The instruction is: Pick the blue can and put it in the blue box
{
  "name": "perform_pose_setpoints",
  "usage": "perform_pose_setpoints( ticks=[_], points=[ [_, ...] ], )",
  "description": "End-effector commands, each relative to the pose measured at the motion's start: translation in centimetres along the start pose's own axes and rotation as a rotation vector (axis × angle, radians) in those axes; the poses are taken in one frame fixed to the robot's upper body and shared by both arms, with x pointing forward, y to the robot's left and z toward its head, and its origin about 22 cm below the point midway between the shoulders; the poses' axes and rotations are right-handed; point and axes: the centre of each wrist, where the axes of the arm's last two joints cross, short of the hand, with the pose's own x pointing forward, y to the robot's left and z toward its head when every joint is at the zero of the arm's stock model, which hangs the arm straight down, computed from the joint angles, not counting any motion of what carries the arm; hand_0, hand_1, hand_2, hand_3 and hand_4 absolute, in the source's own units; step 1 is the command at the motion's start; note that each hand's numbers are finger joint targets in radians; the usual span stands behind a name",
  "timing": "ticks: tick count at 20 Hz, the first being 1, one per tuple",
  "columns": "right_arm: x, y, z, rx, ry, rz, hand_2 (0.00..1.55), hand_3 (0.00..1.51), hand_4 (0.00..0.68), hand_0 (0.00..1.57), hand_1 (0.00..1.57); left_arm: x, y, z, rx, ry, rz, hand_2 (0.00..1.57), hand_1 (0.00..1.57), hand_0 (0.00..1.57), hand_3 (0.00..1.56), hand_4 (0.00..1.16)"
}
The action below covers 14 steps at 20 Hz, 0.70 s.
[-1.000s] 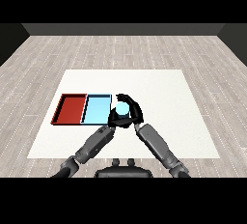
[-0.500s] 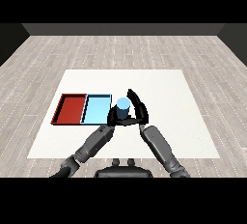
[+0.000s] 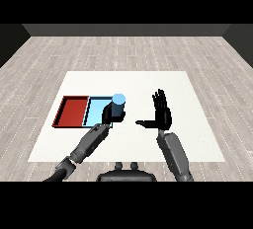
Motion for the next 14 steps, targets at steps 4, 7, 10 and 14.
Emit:
perform_pose_setpoints(
  ticks=[4,7,10,14],
  points=[
    [0.4,-3.5,0.3,-0.110,-0.014,-0.037,0.00,0.00,0.000,0.00,0.00,1.5,5.1,-3.4,0.094,0.021,-0.136,1.57,1.57,1.57,1.52,1.15],
    [-0.5,-5.1,2.0,-0.120,0.001,-0.039,0.00,0.00,0.000,0.00,0.00,2.3,8.4,-3.4,0.156,0.065,-0.297,1.57,1.57,1.57,1.51,1.15],
    [-1.3,-5.4,1.8,-0.121,0.005,-0.041,0.00,0.00,0.000,0.00,0.00,2.5,10.6,-4.7,0.177,0.144,-0.414,1.57,1.57,1.57,1.50,1.11],
    [0.3,-6.0,1.4,-0.118,0.000,-0.048,0.00,0.00,0.000,0.00,0.00,0.6,12.5,-4.1,0.206,0.335,-0.565,1.56,1.57,1.57,1.48,1.01]
  ],
)
